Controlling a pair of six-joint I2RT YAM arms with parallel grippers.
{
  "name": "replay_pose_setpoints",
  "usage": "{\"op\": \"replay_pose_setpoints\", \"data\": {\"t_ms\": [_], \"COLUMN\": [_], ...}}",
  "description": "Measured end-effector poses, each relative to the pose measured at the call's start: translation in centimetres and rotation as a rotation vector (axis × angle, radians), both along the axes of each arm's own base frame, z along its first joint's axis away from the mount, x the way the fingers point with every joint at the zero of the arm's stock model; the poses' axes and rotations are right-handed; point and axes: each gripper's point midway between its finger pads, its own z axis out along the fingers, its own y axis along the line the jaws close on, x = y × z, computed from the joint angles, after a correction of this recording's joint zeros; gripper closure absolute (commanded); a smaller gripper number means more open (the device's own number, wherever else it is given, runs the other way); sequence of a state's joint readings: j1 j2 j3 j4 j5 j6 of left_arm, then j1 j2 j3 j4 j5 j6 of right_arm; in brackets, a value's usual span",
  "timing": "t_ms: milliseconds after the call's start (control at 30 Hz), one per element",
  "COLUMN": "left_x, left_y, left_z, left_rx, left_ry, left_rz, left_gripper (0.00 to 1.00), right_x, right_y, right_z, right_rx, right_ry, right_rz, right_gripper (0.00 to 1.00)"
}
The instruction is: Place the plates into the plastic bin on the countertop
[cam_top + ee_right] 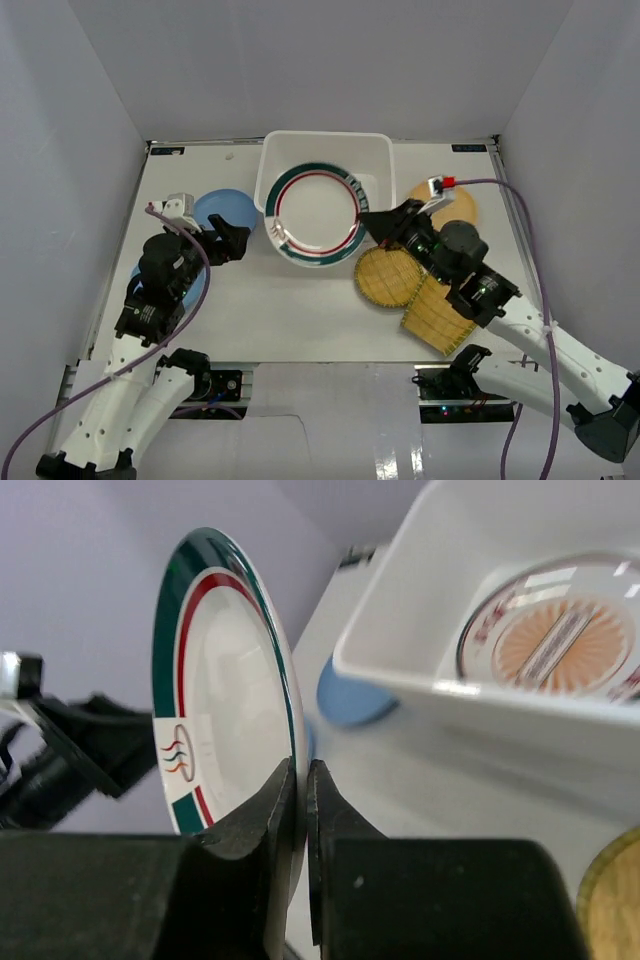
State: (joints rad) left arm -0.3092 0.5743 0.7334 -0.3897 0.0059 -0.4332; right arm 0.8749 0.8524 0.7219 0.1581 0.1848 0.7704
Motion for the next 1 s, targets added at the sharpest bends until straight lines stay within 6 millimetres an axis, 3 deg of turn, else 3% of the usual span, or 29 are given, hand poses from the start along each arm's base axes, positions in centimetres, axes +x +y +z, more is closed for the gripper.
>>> {"op": "replay_pose_setpoints", "data": {"t_ms": [133,233,333,433,567,667,700,767,800,867,900,933,1000], "left_x": [2.5,4.3,5.6,7.2,9.9,13.0,13.9,15.2,15.5,16.1,16.5,17.2,18.4], "left_y": [0.5,2.3,3.3,3.6,5.6,8.1,8.8,10.3,10.8,11.9,12.4,12.9,13.9], "left_z": [-2.0,-4.9,-7.5,-8.9,-10.3,-11.4,-12.0,-13.7,-14.6,-15.6,-15.9,-15.9,-15.9], "left_rx": [0.003,-0.006,-0.014,-0.016,0.012,0.04,0.045,0.058,0.069,0.093,0.106,0.117,0.132], "left_ry": [0.1,0.214,0.319,0.393,0.45,0.497,0.517,0.565,0.592,0.631,0.646,0.654,0.654], "left_rz": [0.045,0.108,0.153,0.181,0.282,0.377,0.401,0.443,0.454,0.473,0.481,0.485,0.489], "left_gripper": [0.07,0.1,0.14,0.15,0.15,0.15,0.15,0.14,0.14,0.14,0.15,0.15,0.16], "right_x": [6.3,12.8,19.8,24.2,25.1,24.8,24.7,24.7,24.7,25.0,25.2,25.4,25.6], "right_y": [-4.6,-6.1,-5.1,-3.7,-3.0,-2.9,-2.9,-2.8,-2.6,-2.3,-2.2,-2.1,-1.9], "right_z": [6.9,9.4,8.0,2.0,-7.7,-12.3,-13.0,-14.1,-14.0,-13.5,-13.1,-12.8,-12.1], "right_rx": [-0.018,-0.075,-0.153,-0.239,-0.361,-0.415,-0.422,-0.427,-0.421,-0.41,-0.407,-0.401,-0.397], "right_ry": [-0.117,-0.136,-0.079,0.048,0.27,0.385,0.403,0.43,0.436,0.429,0.417,0.41,0.381], "right_rz": [-0.171,-0.249,-0.247,-0.216,-0.167,-0.141,-0.138,-0.134,-0.127,-0.121,-0.12,-0.119,-0.112], "right_gripper": [0.92,0.92,0.92,0.92,0.92,0.91,0.9,0.77,0.6,0.42,0.2,0.11,0.04]}}
